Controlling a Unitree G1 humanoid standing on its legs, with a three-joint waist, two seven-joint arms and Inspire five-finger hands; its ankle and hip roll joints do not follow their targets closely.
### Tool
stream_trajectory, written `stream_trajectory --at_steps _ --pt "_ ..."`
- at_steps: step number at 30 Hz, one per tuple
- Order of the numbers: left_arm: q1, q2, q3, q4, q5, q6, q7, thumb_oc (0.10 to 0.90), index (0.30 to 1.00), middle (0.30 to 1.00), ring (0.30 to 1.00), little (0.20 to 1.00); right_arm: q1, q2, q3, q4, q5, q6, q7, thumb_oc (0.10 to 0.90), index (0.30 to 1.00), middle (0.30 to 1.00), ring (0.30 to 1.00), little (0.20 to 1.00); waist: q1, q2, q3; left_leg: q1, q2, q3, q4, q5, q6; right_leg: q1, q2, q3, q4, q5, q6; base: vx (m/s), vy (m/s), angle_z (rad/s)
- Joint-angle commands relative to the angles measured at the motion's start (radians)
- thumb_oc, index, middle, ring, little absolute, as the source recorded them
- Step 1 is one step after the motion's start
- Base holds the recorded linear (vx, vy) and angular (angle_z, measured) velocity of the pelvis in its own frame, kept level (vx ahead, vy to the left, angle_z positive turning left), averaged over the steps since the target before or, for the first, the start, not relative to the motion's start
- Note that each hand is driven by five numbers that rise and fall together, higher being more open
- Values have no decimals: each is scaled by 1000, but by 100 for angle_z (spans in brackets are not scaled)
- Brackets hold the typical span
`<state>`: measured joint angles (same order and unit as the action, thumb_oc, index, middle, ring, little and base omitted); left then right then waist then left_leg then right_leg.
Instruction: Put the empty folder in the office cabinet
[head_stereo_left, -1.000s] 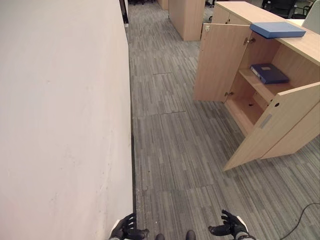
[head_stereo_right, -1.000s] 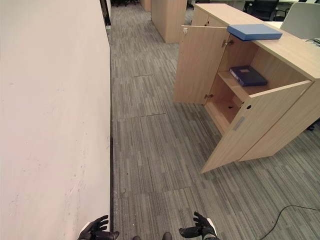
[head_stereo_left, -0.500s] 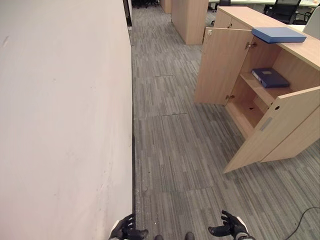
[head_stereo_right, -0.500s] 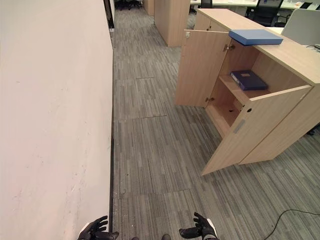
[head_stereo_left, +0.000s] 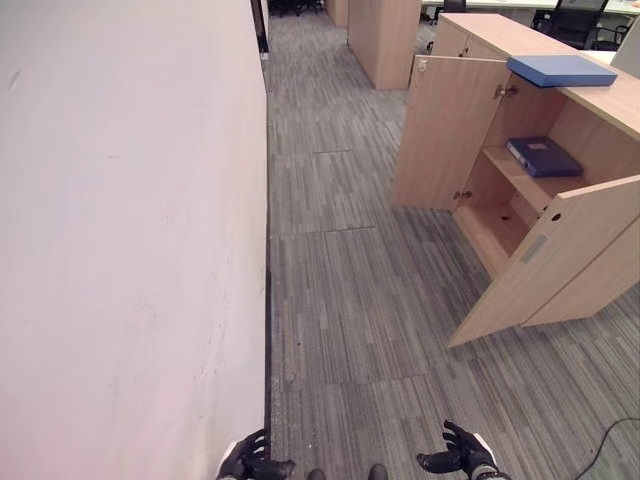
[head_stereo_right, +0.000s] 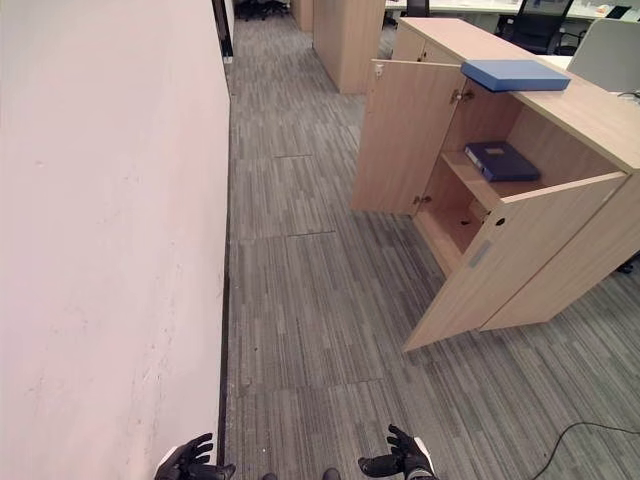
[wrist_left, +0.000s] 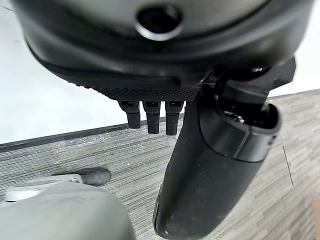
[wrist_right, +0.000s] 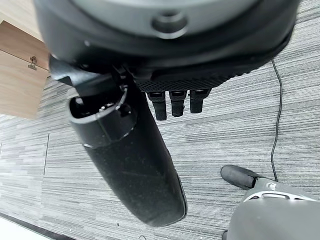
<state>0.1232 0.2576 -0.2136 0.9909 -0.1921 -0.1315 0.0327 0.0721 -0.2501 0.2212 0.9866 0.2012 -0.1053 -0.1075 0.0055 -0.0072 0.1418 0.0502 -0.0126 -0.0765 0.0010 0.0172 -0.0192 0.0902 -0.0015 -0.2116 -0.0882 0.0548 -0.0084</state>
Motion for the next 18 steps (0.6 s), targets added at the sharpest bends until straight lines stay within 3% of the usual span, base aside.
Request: stream_trajectory --at_steps 1,2,6,7,8,9,10,11,12,18 --pt "-88 18 -7 -19 -22 -39 9 800 900 900 900 900 -58 -73 -5 -56 43 -52 -8 800 900 900 900 900 8 -29 73 -68 40 24 298 -66 -74 89 -16 29 10 -135 38 34 -109 19" --pt "-89 18 -4 -7 -29 -40 12 800 900 900 900 900 -59 -78 -13 -53 48 -51 -12 800 900 900 900 900 6 -35 86 -131 45 29 409 3 -90 103 -16 32 9 -137 32 33 -109 26" --pt "-94 15 -2 5 -31 -39 17 800 900 900 900 900 -61 -81 -25 -36 59 -46 -17 800 900 900 900 900 9 -32 94 -223 70 85 395 53 -90 125 -14 23 2 -149 25 105 -66 16" --pt "-92 14 -2 12 -24 -33 17 800 900 900 900 900 -60 -84 -26 -26 57 -44 -21 800 900 900 900 900 19 -36 95 -271 75 113 319 41 -72 137 -8 31 2 -159 30 133 -22 10" --pt "-92 14 -2 12 -24 -33 18 800 900 900 900 900 -60 -83 -26 -26 57 -44 -21 800 900 900 900 900 21 -38 95 -268 74 116 318 40 -72 139 -10 33 2 -160 31 287 -18 -5" --pt "-85 16 -2 14 -17 -29 17 800 900 900 900 900 -62 -81 -23 -12 56 -41 -22 800 900 900 900 900 34 -23 96 -293 99 122 211 102 -70 157 12 46 9 -181 34 166 6 -22" --pt "-85 16 -2 14 -17 -29 17 800 900 900 900 900 -62 -81 -23 -12 56 -42 -22 800 900 900 900 900 35 -25 97 -288 98 124 205 105 -70 158 11 47 10 -182 34 338 12 -24" --pt "-78 21 1 16 -17 -26 18 800 900 900 900 900 -70 -78 -19 2 55 -40 -26 800 900 900 900 900 48 -13 100 -308 128 137 104 148 -68 176 32 63 40 -217 31 274 8 -11" --pt "-75 24 6 18 -19 -26 18 800 900 900 900 900 -75 -74 -15 8 55 -39 -27 800 900 900 900 900 56 -13 101 -317 136 146 66 151 -66 185 42 73 59 -237 32 374 15 3" --pt "-34 39 30 34 -10 -18 20 800 900 900 900 900 -100 -55 3 48 46 -33 -27 800 900 900 900 900 121 -18 107 -328 174 117 -21 171 -58 251 91 175 161 -354 21 311 48 -45"
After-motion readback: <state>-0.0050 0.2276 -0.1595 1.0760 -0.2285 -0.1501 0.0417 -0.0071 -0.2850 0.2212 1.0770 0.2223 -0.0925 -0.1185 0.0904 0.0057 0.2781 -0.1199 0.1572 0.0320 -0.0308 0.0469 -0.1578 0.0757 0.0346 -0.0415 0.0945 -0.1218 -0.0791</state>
